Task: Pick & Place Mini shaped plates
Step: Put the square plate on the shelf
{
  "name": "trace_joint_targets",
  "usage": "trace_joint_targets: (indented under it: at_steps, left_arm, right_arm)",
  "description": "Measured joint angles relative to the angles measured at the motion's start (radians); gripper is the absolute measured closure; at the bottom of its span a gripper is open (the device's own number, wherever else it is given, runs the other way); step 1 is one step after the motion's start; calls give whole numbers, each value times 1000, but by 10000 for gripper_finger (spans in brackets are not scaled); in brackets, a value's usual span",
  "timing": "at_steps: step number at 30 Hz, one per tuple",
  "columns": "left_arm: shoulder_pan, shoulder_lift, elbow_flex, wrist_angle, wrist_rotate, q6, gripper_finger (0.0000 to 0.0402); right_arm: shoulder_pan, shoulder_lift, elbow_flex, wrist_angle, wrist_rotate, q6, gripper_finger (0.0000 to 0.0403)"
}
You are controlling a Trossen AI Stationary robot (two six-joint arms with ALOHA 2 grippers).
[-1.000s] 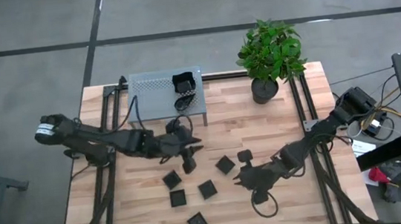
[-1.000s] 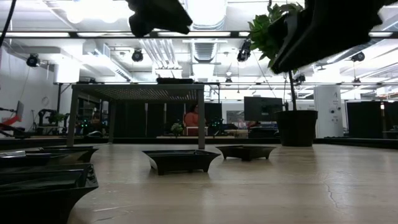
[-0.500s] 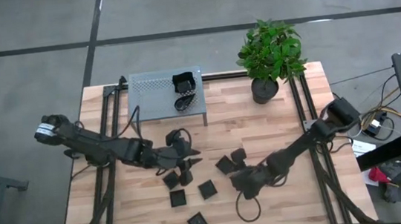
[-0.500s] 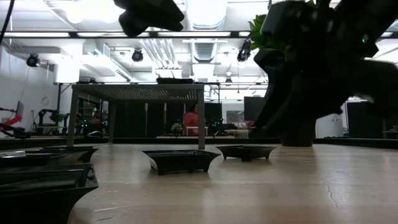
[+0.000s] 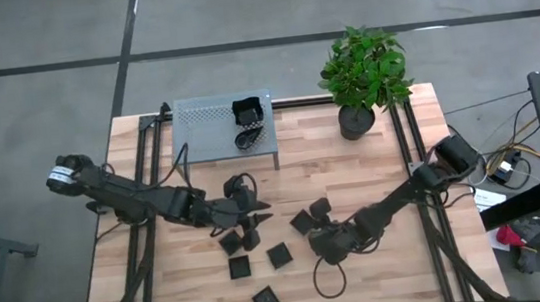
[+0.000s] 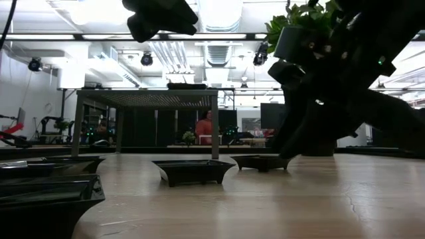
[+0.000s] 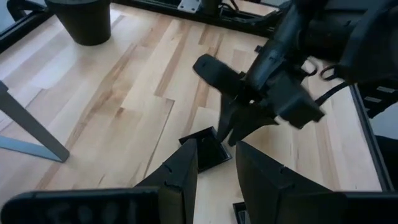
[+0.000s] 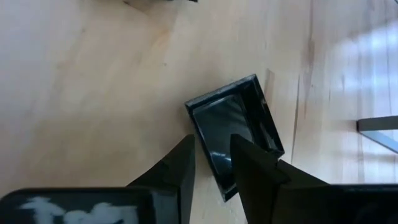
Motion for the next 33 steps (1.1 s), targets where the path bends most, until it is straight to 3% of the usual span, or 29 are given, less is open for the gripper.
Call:
trace_joint_targets:
  at_steps: [24, 33]
  left_arm:
    - [0, 0, 0, 11, 0, 2, 298]
    - [1, 0, -1, 31, 59, 121, 298]
  right_arm:
    - [-24, 33, -12, 4, -4, 6, 373]
    - [-24, 0, 22, -5, -139, 27, 394]
